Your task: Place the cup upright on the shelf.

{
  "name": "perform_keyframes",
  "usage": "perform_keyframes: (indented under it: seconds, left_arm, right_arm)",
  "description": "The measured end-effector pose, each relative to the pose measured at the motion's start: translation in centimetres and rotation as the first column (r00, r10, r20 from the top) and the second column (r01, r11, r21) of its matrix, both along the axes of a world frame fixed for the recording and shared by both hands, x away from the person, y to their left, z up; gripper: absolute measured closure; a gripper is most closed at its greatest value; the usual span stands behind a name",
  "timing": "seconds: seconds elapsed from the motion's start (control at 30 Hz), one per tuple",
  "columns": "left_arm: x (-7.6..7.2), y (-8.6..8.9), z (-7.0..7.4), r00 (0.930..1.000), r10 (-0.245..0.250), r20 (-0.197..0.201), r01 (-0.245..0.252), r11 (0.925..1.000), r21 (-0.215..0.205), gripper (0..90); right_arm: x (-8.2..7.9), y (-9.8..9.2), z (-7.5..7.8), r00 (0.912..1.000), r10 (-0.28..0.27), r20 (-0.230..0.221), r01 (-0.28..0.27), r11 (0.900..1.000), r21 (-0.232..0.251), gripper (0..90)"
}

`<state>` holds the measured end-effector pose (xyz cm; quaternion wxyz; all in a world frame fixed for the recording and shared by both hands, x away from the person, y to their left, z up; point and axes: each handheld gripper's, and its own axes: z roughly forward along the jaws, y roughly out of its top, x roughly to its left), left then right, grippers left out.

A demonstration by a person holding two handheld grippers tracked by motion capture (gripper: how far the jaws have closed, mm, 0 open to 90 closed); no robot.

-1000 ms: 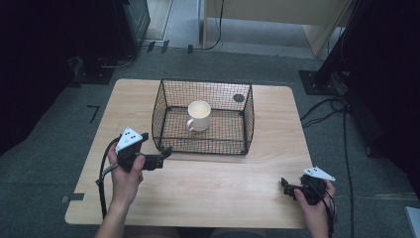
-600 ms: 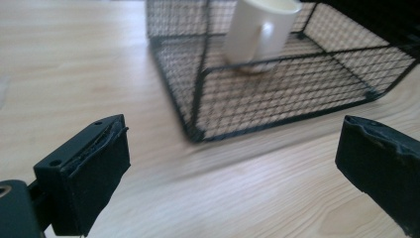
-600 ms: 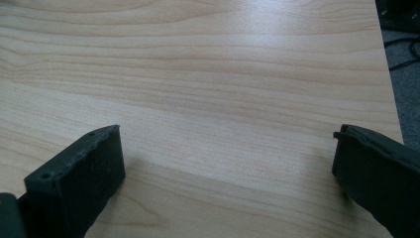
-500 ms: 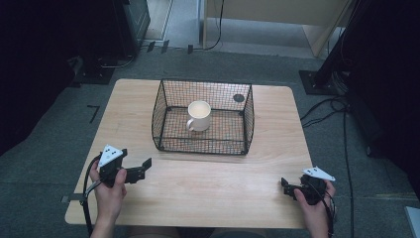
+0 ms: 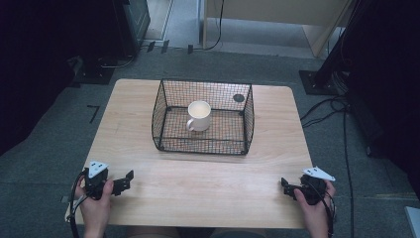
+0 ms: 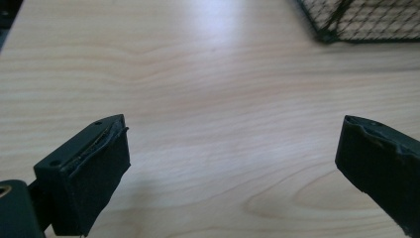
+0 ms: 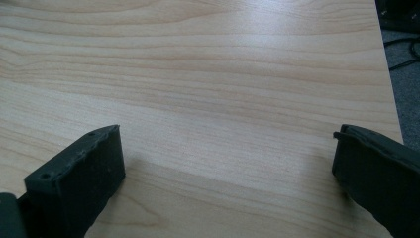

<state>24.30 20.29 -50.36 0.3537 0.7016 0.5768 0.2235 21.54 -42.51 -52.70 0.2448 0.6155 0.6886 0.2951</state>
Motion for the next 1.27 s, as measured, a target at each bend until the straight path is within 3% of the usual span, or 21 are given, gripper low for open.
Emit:
perform_keyframes:
  seconds: [0.2,0.3,0.57,0.67,0.73,0.93,1.07,1.27]
  left_arm:
    - [-0.6,1.1,-1.0,0.9993,0.031,-0.018,-0.030,0.9985,0.045,0.7]
    - [-0.7,1.0,-1.1,0.9992,0.035,-0.016,-0.034,0.9937,0.107,0.7]
    - [-0.1,0.4,-1.5,0.9989,0.013,-0.045,-0.006,0.9867,0.162,0.8]
    - [-0.1,0.3,-1.5,0.9988,0.002,-0.049,0.006,0.9870,0.160,0.7]
    - [0.0,0.5,-1.6,0.9973,-0.009,-0.072,0.018,0.9921,0.124,0.8]
    - [-0.1,0.4,-1.6,0.9972,-0.014,-0.074,0.023,0.9915,0.128,0.8]
    - [0.2,0.0,-1.6,0.9969,0.033,-0.072,-0.024,0.9918,0.126,0.8]
    - [0.3,0.0,-1.6,0.9967,0.035,-0.073,-0.025,0.9915,0.127,0.8]
  right_arm:
    - [0.0,0.0,0.0,1.0000,-0.001,0.000,0.001,1.000,0.000,0.0]
    - [0.0,0.0,0.0,1.0000,0.000,0.000,0.000,1.000,0.000,0.0]
    - [0.0,0.0,0.0,1.0000,-0.001,0.000,0.001,1.000,0.001,0.0]
    - [0.0,0.0,0.0,1.0000,-0.001,0.000,0.001,1.000,0.001,0.0]
    - [0.0,0.0,0.0,1.0000,-0.001,0.000,0.001,1.000,0.001,0.0]
    - [0.0,0.0,0.0,1.0000,-0.001,0.000,0.001,1.000,0.001,0.0]
    - [0.0,0.0,0.0,1.0000,-0.001,0.000,0.001,1.000,0.001,0.0]
    - [0.0,0.0,0.0,1.0000,-0.002,0.001,0.002,1.000,0.001,0.0]
